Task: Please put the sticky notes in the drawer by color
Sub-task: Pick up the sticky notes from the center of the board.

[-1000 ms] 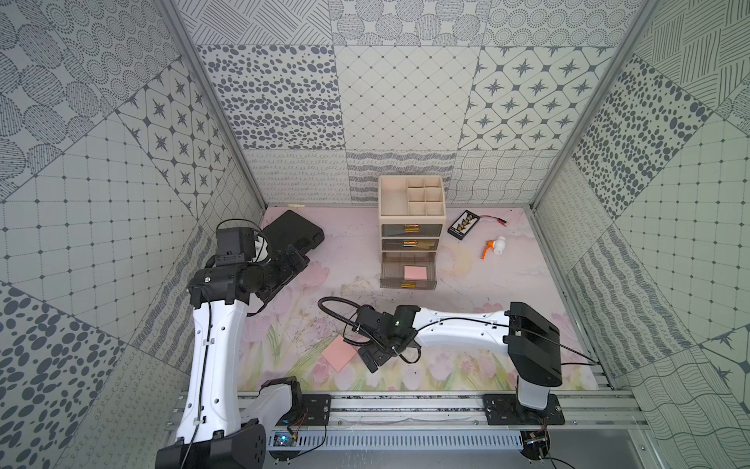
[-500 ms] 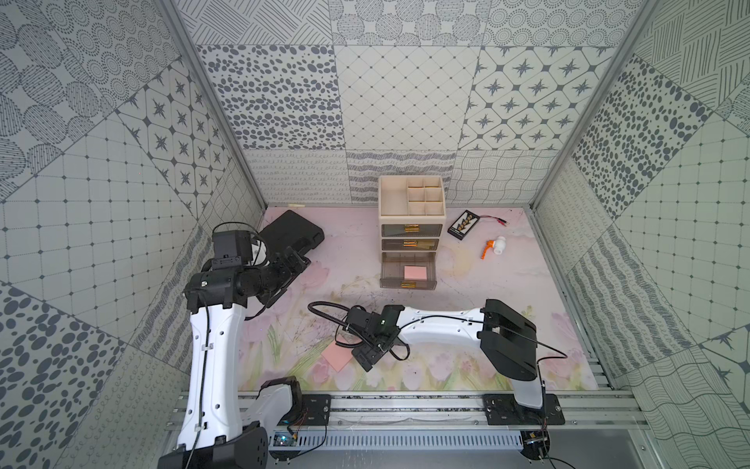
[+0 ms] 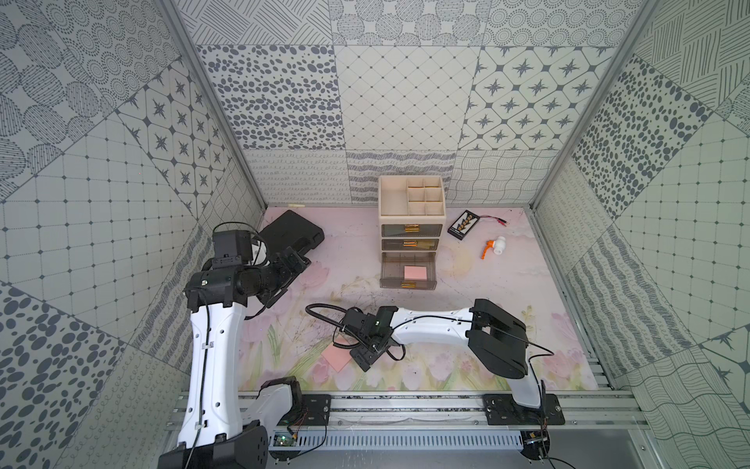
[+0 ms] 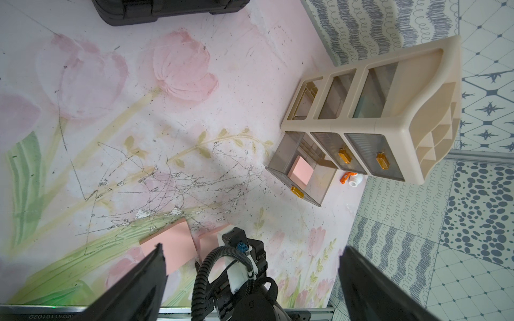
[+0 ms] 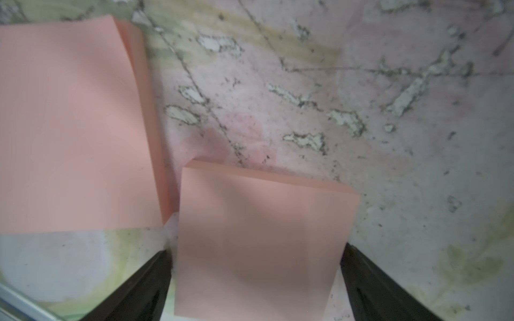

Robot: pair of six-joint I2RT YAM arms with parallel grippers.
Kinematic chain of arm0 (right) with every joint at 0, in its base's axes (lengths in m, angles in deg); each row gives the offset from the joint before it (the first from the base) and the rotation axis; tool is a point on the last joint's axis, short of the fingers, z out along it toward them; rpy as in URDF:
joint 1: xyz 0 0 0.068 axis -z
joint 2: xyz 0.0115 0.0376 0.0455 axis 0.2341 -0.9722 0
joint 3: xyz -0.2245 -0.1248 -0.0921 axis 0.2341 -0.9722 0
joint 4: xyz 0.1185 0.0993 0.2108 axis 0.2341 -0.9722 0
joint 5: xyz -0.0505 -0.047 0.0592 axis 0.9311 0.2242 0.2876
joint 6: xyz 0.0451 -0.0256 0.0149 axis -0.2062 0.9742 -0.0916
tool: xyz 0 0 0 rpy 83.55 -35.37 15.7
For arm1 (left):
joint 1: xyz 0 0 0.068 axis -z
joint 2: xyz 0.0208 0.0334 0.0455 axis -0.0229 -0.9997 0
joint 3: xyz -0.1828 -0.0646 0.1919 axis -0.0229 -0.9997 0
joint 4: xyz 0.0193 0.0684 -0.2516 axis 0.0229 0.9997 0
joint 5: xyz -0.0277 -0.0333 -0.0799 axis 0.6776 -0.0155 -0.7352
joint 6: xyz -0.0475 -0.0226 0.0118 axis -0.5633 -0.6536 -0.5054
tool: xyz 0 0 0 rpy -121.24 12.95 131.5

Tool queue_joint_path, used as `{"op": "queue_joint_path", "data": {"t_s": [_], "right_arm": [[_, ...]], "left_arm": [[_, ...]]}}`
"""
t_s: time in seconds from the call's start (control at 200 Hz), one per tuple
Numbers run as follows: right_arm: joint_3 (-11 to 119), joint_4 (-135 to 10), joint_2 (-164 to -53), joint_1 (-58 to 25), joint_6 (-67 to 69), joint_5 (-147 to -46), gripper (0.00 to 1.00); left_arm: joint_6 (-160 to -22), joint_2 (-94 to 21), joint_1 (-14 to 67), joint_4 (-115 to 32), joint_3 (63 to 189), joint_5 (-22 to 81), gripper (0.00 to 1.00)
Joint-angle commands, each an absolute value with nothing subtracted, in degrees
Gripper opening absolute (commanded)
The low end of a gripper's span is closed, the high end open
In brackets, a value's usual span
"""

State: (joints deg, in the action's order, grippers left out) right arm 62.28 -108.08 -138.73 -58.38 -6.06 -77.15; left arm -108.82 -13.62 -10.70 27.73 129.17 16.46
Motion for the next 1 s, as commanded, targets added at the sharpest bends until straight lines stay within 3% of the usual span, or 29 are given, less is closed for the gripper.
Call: {"op": "queue_joint_path", "data": {"t_s": [0.0,0.11,0.42,0.996], "right_arm": [[63.07,-107.48,-140.46,-58.3,-5.3,-76.21,0.99],[62.81,-107.2,-140.73,-58.34,-5.46,-76.5,0.99],[61.49,-107.33,-139.16,-58.33,-6.19,-76.9,0.82],[66.64,-115.48,-133.45,-56.99,-5.59,-73.12,0.83]], "left_arm": [[-108.21,-13.71,-11.07,27.89,129.49,15.15,0.99],[-108.29,-13.71,-11.07,27.88,129.49,15.24,0.99],[-108.38,-13.54,-11.08,27.62,129.32,15.24,0.98],[-108.67,-13.4,-11.16,26.74,128.52,14.93,0.98]]}}
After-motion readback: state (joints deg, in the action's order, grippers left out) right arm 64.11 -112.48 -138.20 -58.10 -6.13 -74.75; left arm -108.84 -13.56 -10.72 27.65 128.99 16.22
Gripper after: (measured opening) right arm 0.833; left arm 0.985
